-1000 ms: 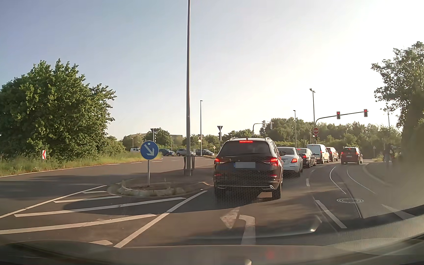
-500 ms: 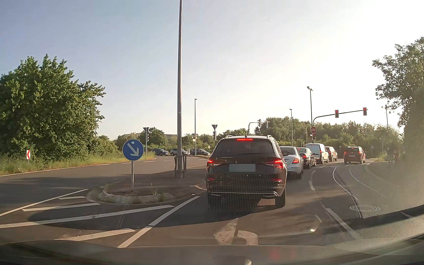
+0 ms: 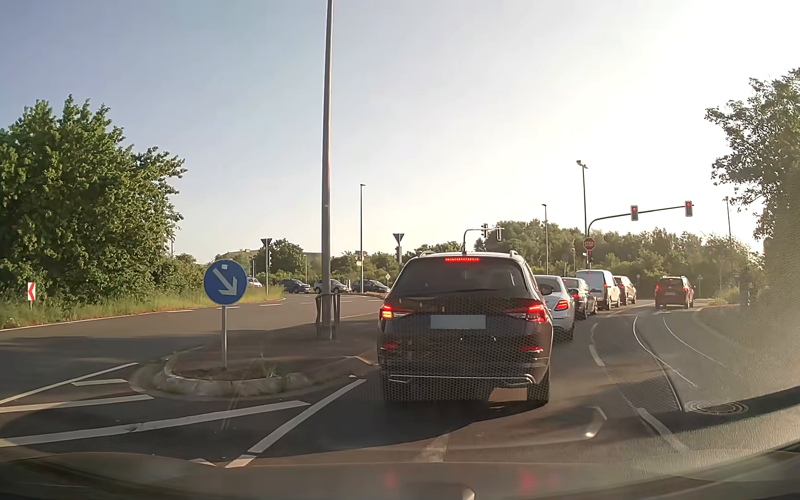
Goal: Follow the waypoints while adhering to traffic rules and regulations
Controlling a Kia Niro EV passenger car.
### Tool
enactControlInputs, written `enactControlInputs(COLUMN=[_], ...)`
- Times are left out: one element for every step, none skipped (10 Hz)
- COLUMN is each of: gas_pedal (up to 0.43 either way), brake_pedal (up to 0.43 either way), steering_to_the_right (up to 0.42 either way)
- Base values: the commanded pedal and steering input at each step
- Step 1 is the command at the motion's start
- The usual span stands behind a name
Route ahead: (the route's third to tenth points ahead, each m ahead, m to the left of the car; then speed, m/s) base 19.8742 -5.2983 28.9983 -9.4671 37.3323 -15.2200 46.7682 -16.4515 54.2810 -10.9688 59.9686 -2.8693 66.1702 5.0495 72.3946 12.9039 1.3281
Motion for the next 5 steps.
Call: enactControlInputs(gas_pedal=[0.000,0.000,0.000,0.000,0.000], brake_pedal=[0.207,0.207,0.207,0.207,0.207], steering_to_the_right=[0.055,0.056,0.056,0.056,0.056])
